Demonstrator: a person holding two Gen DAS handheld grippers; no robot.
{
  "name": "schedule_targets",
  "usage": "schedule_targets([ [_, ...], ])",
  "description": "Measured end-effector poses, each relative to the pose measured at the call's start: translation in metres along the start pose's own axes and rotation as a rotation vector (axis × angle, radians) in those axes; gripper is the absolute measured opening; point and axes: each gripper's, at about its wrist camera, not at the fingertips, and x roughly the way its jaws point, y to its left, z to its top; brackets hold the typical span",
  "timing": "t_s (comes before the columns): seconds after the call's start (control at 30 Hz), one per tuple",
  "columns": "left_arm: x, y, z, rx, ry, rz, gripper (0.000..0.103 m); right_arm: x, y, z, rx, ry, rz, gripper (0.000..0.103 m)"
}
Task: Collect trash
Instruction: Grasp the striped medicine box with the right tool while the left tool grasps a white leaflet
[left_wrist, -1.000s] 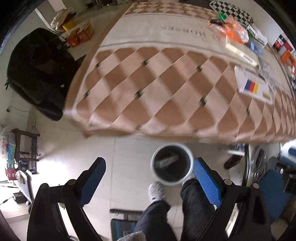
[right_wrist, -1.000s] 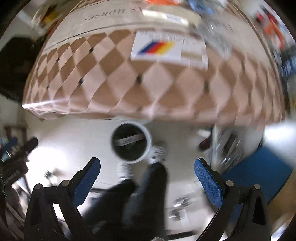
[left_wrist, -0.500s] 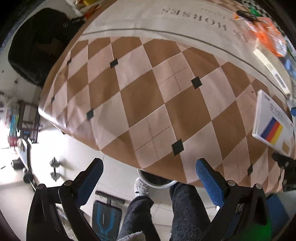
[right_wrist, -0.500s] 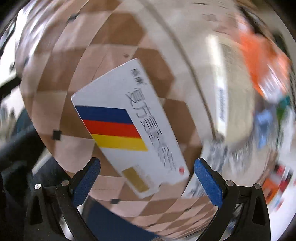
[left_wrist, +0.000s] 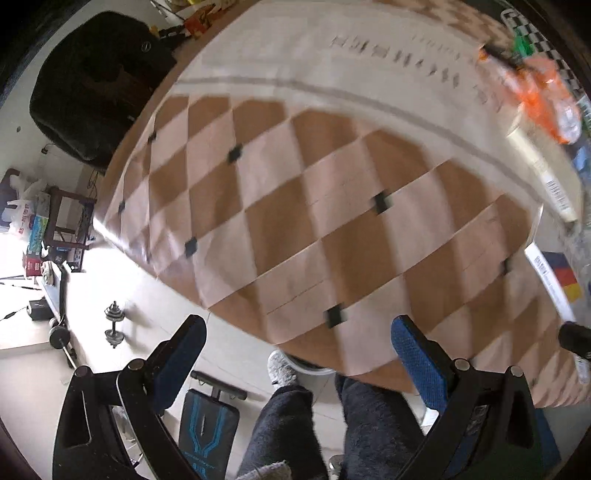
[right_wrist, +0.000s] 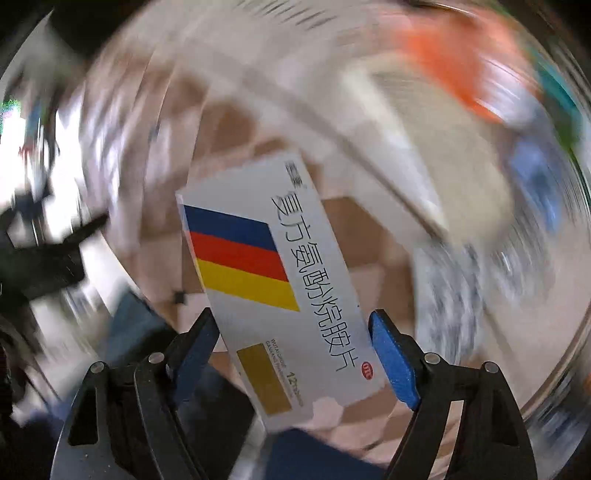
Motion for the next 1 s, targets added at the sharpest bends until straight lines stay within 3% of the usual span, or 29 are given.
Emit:
schedule_targets([
  [0.03,-0.004,-0.007,0.001,0.005,-0.005,-0.010,0.102,-0.007,-0.015,-0.005,0.065,-0.024,0.015,0.082],
  [0.13,-0.018,-0.045,0.008,0.053,-0.015,-0.054,0.102,-0.026,-0.107,-0.047,0.364,-0.124,0.024,0.082],
  [0.17,-0.022,-0.062,0.010,0.072,-0.012,-0.071,0.102,-0.029,-0.147,-0.066,0.508,-0.147,0.008,0.081],
  [0.27,-0.025,-0.124,0.012,0.126,0.032,-0.143,0.102,-0.023,-0.206,-0.102,0.723,-0.167,-0.050,0.080],
  [0.37,-0.016,-0.179,0.010,0.185,0.107,-0.203,0.102,-0.007,-0.241,-0.125,0.808,-0.147,0.024,0.080],
  [0.47,-0.011,-0.212,0.012,0.252,0.107,-0.170,0.102,-0.002,-0.252,-0.136,0.807,-0.146,0.020,0.080],
  [0.53,-0.006,-0.211,0.022,0.185,0.134,-0.185,0.102,0.003,-0.256,-0.137,0.816,-0.163,-0.001,0.080],
  [0.67,0.001,-0.192,0.063,-0.064,0.179,-0.266,0.101,0.012,-0.271,-0.125,0.864,-0.179,-0.008,0.082],
  [0.8,0.007,-0.198,0.101,-0.206,0.212,-0.317,0.101,0.010,-0.279,-0.109,0.920,-0.183,-0.098,0.085],
  [0.9,0.017,-0.208,0.126,-0.301,0.255,-0.298,0.101,0.007,-0.285,-0.086,0.966,-0.196,-0.112,0.085],
  [1.0,0.029,-0.219,0.144,-0.287,0.283,-0.224,0.101,0.004,-0.291,-0.073,0.979,-0.198,-0.131,0.084],
])
